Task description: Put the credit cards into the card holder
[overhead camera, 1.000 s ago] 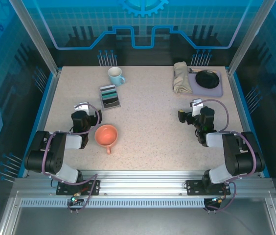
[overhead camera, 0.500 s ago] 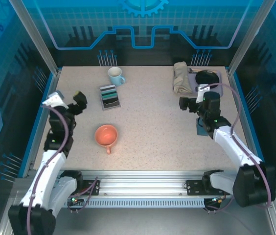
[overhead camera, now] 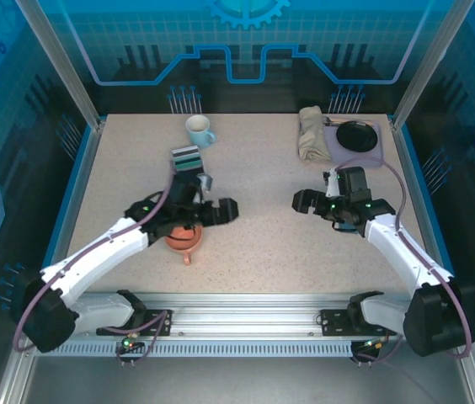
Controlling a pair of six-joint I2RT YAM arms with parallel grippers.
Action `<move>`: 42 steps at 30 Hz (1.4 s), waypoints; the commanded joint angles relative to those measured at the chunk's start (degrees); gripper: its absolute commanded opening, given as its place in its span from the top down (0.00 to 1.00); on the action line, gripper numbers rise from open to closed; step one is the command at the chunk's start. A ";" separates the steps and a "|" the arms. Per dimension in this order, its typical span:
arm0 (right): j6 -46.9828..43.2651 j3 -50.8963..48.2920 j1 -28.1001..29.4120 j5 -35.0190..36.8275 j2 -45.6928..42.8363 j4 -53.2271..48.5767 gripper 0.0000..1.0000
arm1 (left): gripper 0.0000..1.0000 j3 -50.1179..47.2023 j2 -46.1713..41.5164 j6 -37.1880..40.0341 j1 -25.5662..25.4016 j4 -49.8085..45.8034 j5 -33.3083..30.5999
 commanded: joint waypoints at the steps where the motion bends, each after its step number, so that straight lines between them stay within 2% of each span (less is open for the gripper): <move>1: 1.87 -1.35 2.53 4.67 -3.41 -5.12 0.00 | 0.01 2.96 3.95 -3.55 -5.97 -2.62 -3.30; 3: 2.22 -1.90 2.95 5.53 -4.54 -5.93 0.00 | 0.01 3.87 7.41 -4.33 -9.76 -3.52 -5.50; 5: 1.95 -1.64 4.28 5.92 -5.05 -6.94 0.00 | 0.01 4.60 9.85 -5.79 -10.87 -5.14 -8.58; 12: 2.82 0.64 10.93 10.03 -3.38 -9.75 0.00 | 0.01 3.74 13.60 -11.12 -10.82 -8.55 -16.47; 16: 3.77 1.15 13.02 11.35 -1.45 -9.99 0.00 | 0.01 3.26 15.54 -12.95 -10.17 -10.86 -18.81; 22: 4.84 2.04 14.71 11.46 1.64 -9.49 0.00 | 0.01 1.40 16.80 -16.31 -9.29 -8.62 -21.15; 27: 5.02 2.76 15.63 11.72 3.54 -9.92 0.00 | 0.01 -0.24 17.67 -17.05 -5.08 -8.26 -21.86; 34: 5.01 3.83 15.72 12.29 4.43 -11.02 0.00 | 0.01 -1.35 16.84 -13.41 1.06 -9.93 -22.98; 42: 5.46 3.62 15.72 14.42 3.67 -12.65 0.00 | 0.01 -6.38 10.52 -7.66 11.72 -10.49 -21.62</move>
